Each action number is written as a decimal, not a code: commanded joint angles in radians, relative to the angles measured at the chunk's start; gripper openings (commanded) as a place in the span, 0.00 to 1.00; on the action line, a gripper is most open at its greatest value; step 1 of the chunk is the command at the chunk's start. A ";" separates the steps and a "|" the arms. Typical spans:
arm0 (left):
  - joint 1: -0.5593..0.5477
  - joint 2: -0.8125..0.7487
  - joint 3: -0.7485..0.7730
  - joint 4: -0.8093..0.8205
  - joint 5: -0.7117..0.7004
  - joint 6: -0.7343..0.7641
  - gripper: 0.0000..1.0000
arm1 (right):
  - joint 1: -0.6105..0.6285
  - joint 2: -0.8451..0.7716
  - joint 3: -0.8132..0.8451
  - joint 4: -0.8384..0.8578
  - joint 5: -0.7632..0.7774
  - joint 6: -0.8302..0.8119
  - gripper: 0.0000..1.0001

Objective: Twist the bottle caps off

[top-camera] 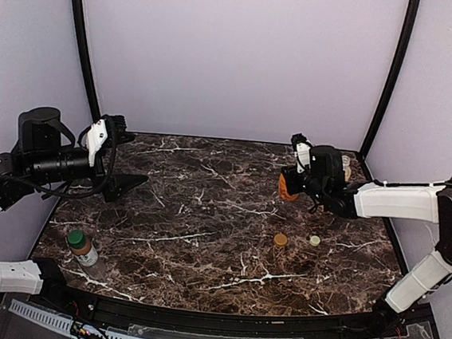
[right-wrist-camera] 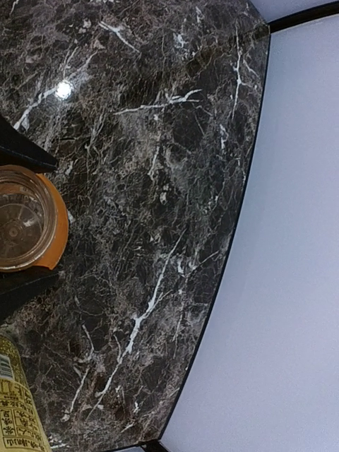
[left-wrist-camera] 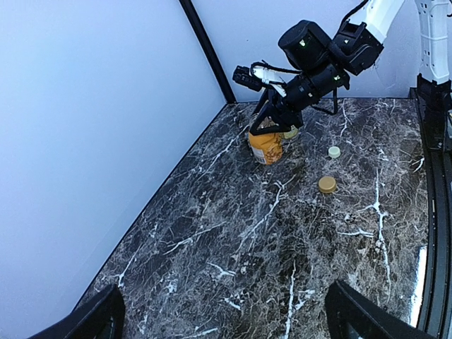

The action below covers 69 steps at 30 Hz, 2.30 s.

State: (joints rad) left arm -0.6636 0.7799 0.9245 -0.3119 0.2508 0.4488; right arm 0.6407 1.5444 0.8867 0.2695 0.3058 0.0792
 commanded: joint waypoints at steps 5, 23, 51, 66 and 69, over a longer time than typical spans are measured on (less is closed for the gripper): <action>0.012 0.007 -0.002 -0.013 0.018 -0.015 1.00 | -0.051 0.115 -0.060 0.161 -0.040 0.032 0.00; 0.012 0.023 -0.011 -0.058 0.027 0.024 1.00 | -0.057 0.080 -0.024 0.041 -0.074 0.072 0.68; 0.087 0.110 0.334 -1.283 -0.200 0.686 1.00 | 0.244 -0.007 0.418 -0.321 -0.325 -0.241 0.99; 0.177 0.024 0.144 -1.283 -0.026 0.505 0.96 | 0.341 0.157 0.549 -0.401 -0.221 -0.335 0.99; 0.177 0.039 0.157 -1.283 -0.026 0.514 0.95 | 0.351 0.186 0.571 -0.417 -0.198 -0.350 0.99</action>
State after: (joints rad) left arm -0.4927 0.8009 1.0855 -1.3262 0.2005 0.9985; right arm 0.9707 1.7008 1.4120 -0.1299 0.0677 -0.2363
